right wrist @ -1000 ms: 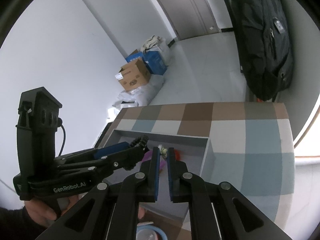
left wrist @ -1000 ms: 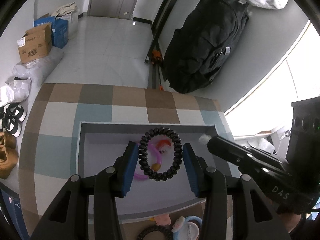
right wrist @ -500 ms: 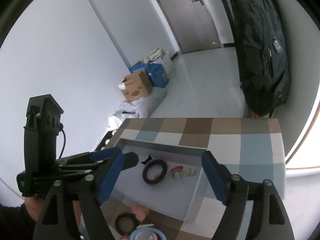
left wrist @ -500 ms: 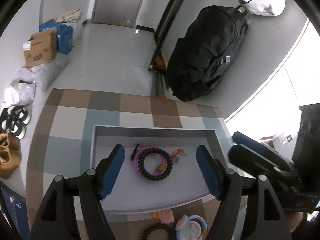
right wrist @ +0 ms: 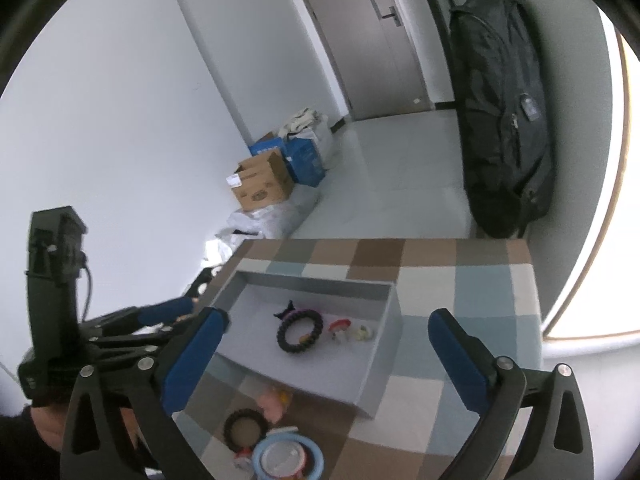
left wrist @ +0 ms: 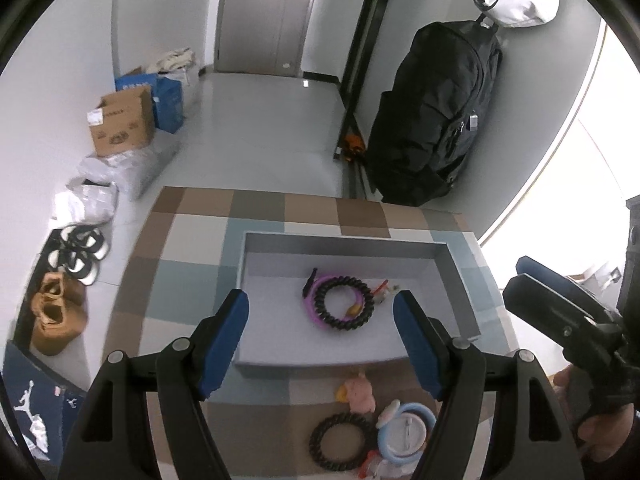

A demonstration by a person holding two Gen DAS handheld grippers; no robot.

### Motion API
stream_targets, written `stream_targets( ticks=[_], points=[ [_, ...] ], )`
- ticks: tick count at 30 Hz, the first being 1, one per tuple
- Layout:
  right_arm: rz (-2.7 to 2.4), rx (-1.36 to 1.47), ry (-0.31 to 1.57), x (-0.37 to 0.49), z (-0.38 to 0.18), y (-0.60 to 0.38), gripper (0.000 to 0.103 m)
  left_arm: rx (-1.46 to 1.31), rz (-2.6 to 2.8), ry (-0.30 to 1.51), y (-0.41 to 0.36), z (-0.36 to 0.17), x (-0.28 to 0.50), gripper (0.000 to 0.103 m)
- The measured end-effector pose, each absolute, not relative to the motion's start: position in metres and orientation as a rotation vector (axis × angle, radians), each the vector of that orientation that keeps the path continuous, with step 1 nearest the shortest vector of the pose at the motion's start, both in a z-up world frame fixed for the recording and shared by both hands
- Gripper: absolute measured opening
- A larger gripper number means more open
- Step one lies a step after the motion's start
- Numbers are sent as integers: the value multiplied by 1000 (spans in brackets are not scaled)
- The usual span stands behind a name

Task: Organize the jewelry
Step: 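Move the left tool back toward the red clip near the blue ring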

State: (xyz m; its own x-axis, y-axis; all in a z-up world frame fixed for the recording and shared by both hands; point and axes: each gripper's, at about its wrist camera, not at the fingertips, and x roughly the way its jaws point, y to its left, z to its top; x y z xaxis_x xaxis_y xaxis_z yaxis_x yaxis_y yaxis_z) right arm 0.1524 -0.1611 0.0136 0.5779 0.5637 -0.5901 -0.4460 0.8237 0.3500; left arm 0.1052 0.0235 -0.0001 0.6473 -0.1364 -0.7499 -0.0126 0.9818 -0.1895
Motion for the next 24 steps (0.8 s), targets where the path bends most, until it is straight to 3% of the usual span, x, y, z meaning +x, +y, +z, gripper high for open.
stream_targets(
  ticks=[3, 24],
  points=[
    [577, 159, 750, 143, 13, -165, 103, -178, -40, 856, 24, 2, 96, 80],
    [526, 136, 853, 95, -14, -180, 103, -214, -102, 941, 11, -24, 40, 81]
  ],
)
